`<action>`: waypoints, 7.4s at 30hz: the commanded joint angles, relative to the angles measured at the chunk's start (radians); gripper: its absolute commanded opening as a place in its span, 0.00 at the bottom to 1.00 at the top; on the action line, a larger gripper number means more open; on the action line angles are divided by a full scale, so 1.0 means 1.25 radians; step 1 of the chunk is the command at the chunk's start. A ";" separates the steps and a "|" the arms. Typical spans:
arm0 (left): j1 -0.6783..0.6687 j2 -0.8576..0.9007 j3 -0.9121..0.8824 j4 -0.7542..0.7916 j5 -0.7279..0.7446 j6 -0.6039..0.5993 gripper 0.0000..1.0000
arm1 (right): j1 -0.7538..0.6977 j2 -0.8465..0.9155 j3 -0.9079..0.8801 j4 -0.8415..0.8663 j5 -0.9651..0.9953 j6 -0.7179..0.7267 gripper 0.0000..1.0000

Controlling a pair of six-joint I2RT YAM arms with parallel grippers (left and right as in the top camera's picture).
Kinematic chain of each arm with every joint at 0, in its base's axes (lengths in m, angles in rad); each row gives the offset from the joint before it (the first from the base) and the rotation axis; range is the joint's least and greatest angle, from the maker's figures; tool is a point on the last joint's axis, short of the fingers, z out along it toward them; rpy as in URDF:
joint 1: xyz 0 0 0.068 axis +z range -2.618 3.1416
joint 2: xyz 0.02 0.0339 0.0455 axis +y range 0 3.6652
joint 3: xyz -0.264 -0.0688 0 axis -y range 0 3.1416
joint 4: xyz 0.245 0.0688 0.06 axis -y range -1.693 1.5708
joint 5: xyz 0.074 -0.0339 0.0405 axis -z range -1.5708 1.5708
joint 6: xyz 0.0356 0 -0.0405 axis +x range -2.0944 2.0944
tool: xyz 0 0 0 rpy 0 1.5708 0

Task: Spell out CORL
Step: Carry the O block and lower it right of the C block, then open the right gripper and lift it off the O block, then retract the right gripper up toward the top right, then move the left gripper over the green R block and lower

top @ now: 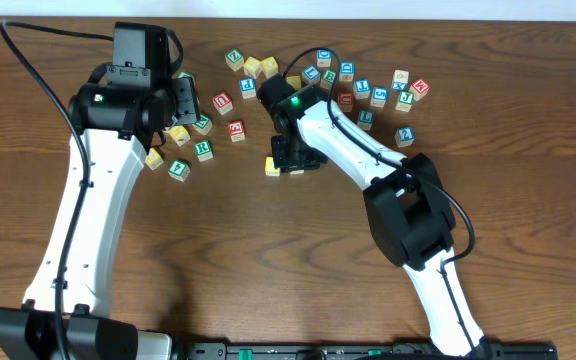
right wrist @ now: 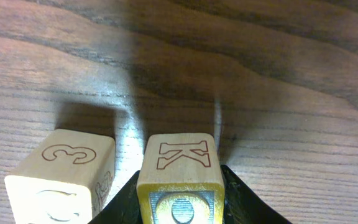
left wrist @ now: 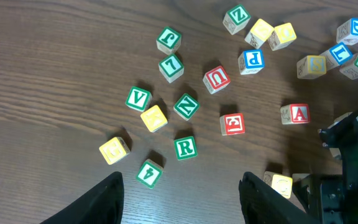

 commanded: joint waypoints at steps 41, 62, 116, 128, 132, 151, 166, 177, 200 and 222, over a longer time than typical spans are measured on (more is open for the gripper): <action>0.003 0.008 0.004 -0.002 -0.002 -0.001 0.59 | -0.053 -0.079 -0.093 0.029 0.031 -0.058 0.29; 0.003 0.008 0.004 -0.002 -0.002 -0.001 0.59 | -0.036 -0.079 -0.104 0.054 -0.002 -0.042 0.29; 0.002 0.009 0.004 0.019 -0.005 -0.031 0.59 | -0.106 -0.125 0.164 -0.147 -0.002 -0.082 0.40; 0.002 0.028 0.010 0.032 -0.026 -0.085 0.59 | -0.151 -0.125 0.208 -0.187 -0.001 -0.094 0.43; 0.002 0.039 0.010 0.030 -0.026 -0.096 0.59 | -0.156 -0.125 0.208 -0.192 -0.001 -0.095 0.48; -0.009 0.111 0.009 -0.009 -0.019 -0.177 0.59 | -0.157 -0.125 0.208 -0.191 -0.001 -0.103 0.57; -0.038 0.215 0.009 -0.012 -0.005 -0.197 0.57 | -0.157 -0.125 0.208 -0.197 -0.001 -0.103 0.58; -0.038 0.264 0.009 -0.009 -0.005 -0.212 0.57 | -0.157 -0.125 0.208 -0.203 -0.001 -0.103 0.59; -0.038 0.406 0.007 0.041 -0.029 -0.193 0.57 | -0.157 -0.125 0.208 -0.208 0.000 -0.103 0.60; -0.034 0.427 -0.033 0.098 -0.064 -0.190 0.51 | -0.157 -0.125 0.208 -0.208 0.000 -0.109 0.61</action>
